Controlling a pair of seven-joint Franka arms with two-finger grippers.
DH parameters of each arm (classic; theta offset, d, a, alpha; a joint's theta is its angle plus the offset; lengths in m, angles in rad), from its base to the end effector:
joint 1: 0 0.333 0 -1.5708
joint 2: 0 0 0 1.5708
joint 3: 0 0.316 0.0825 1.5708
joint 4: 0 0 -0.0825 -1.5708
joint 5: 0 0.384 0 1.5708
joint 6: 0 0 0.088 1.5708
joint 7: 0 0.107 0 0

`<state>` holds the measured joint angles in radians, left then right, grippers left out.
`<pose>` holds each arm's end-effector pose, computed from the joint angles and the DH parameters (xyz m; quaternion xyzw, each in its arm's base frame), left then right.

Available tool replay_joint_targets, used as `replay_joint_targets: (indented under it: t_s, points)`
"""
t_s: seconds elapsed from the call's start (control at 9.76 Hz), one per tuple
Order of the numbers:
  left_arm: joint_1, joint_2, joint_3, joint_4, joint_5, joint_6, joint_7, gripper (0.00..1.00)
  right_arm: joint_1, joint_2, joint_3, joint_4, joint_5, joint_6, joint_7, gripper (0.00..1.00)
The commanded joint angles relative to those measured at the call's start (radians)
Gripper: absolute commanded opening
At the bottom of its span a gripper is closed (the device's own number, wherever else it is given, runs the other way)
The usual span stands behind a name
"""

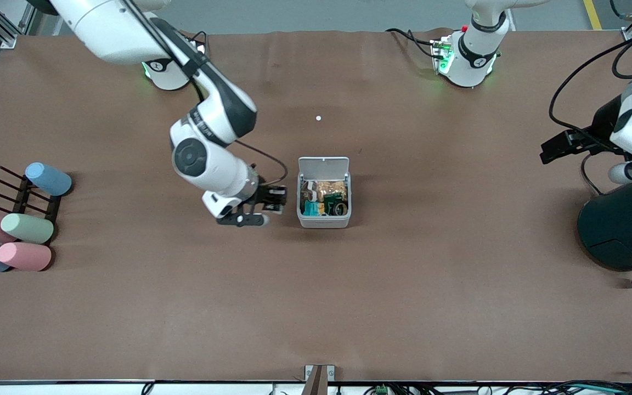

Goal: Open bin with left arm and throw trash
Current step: 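Carry the tissue pack over the bin and release it with the right gripper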

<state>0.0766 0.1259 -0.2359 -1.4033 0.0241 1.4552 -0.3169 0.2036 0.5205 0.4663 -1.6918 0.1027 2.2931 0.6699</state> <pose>0.5752 -0.0799 0.6232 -0.9962 -0.0800 0.0349 0.0057 0.5566 0.3955 0.3357 -0.9843 0.0653 0.0434 0.1580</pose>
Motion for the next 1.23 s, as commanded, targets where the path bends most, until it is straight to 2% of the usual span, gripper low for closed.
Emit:
replay_joint_targets:
  t_s: [0.0, 0.1, 0.2, 0.31, 0.41, 0.51, 0.61, 0.72, 0.82, 0.92, 1.02, 1.13]
  points:
    - [-0.039, -0.032, 0.016, -0.031, 0.014, 0.016, -0.033, 1.0, 0.069, 0.028, -0.014, 0.076, -0.001, -0.009, 0.105, 0.44]
    - [-0.104, -0.037, 0.097, -0.032, 0.011, 0.011, -0.051, 1.0, 0.077, 0.058, -0.015, 0.098, -0.011, -0.003, 0.106, 0.44]
    - [-0.136, -0.042, 0.139, -0.032, 0.005, 0.011, -0.042, 1.0, 0.091, 0.076, -0.026, 0.11, -0.041, -0.001, 0.108, 0.44]
    - [-0.141, -0.051, 0.144, -0.036, 0.004, 0.008, -0.042, 1.0, 0.123, 0.09, -0.049, 0.115, -0.067, -0.001, 0.117, 0.44]
    - [-0.152, -0.069, 0.144, -0.057, 0.003, 0.008, -0.053, 1.0, 0.172, 0.093, -0.105, 0.13, -0.089, -0.003, 0.122, 0.44]
    - [-0.152, -0.113, 0.144, -0.109, 0.002, 0.016, -0.057, 1.0, 0.192, 0.098, -0.129, 0.136, -0.087, -0.003, 0.123, 0.46]
    - [-0.152, -0.155, 0.142, -0.171, 0.0, 0.045, -0.056, 1.0, 0.194, 0.105, -0.129, 0.136, -0.08, -0.001, 0.125, 0.56]
    - [-0.152, -0.187, 0.136, -0.224, 0.0, 0.074, -0.054, 1.0, 0.197, 0.105, -0.129, 0.142, -0.08, -0.001, 0.135, 0.8]
    - [-0.152, -0.195, 0.136, -0.241, 0.0, 0.085, -0.051, 1.0, 0.197, 0.104, -0.129, 0.155, -0.086, -0.004, 0.14, 0.95]
    - [-0.152, -0.193, 0.136, -0.238, 0.002, 0.086, -0.044, 1.0, 0.188, 0.101, -0.129, 0.158, -0.087, -0.011, 0.137, 1.0]
    - [-0.15, -0.192, 0.136, -0.233, 0.002, 0.086, -0.036, 1.0, 0.18, 0.093, -0.129, 0.155, -0.086, -0.021, 0.134, 1.0]
    - [-0.15, -0.189, 0.136, -0.226, 0.0, 0.088, -0.034, 1.0, 0.148, 0.07, -0.129, 0.155, -0.086, -0.088, 0.125, 1.0]
